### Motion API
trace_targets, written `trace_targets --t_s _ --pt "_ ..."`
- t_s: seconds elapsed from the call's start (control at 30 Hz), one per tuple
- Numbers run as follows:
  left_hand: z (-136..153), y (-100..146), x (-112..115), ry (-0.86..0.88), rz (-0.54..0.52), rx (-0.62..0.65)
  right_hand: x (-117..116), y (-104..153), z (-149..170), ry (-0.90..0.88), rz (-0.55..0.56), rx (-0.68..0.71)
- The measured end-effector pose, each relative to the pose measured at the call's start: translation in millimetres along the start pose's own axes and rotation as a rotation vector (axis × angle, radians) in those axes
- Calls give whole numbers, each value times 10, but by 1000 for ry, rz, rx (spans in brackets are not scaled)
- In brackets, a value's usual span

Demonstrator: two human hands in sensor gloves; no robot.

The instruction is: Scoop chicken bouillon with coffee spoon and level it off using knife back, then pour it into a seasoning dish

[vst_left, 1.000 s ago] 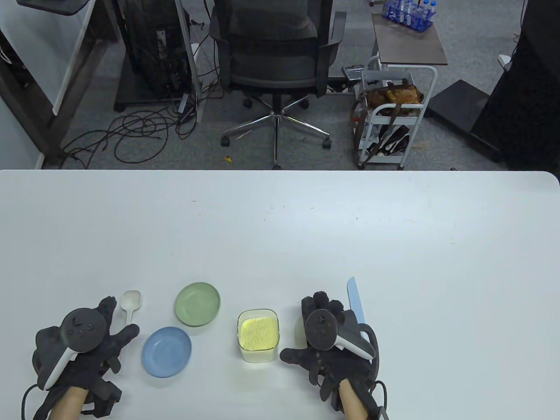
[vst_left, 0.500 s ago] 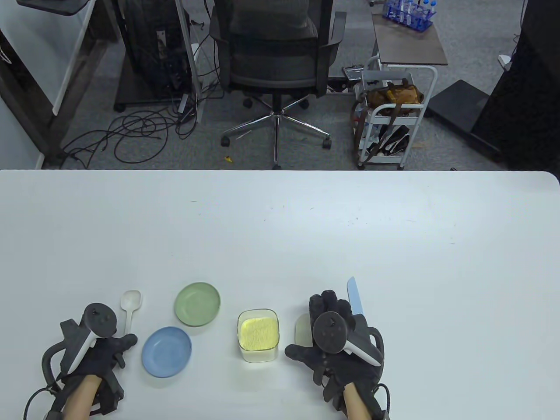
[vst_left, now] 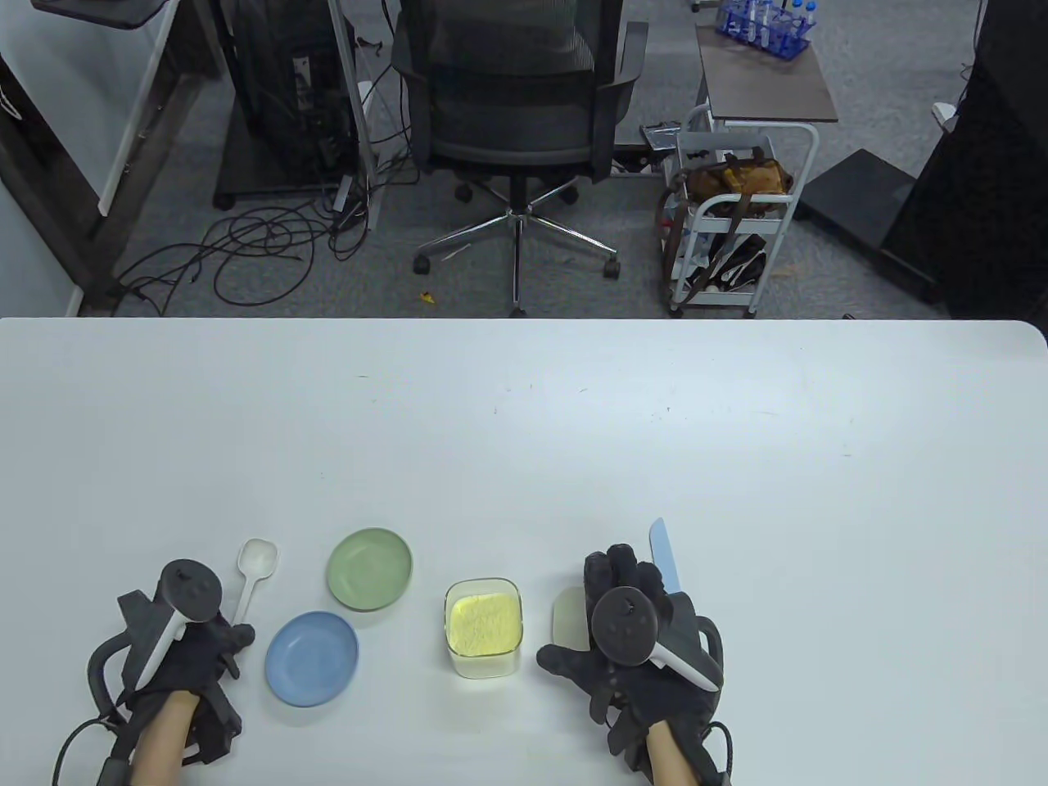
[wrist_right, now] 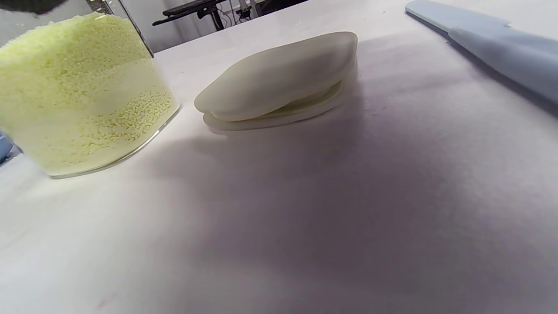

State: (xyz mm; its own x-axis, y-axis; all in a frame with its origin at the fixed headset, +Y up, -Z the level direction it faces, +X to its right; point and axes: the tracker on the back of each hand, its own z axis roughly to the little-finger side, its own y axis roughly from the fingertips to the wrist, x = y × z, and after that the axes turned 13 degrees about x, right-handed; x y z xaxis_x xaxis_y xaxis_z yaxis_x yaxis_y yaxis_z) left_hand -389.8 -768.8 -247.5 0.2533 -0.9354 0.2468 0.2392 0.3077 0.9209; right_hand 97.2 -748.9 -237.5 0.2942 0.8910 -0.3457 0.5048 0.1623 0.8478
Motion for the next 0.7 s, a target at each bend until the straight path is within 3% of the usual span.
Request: trace_targets --t_s 0.3,0.53,0.7 --pt "47 41 -55 136 12 65 42 16 -100 -17 23 50" --pt "-34 125 -159 193 -34 133 140 -100 -455 -65 65 188" --pt "-45 190 -235 218 -79 156 -22 -286 -621 -202 2 218"
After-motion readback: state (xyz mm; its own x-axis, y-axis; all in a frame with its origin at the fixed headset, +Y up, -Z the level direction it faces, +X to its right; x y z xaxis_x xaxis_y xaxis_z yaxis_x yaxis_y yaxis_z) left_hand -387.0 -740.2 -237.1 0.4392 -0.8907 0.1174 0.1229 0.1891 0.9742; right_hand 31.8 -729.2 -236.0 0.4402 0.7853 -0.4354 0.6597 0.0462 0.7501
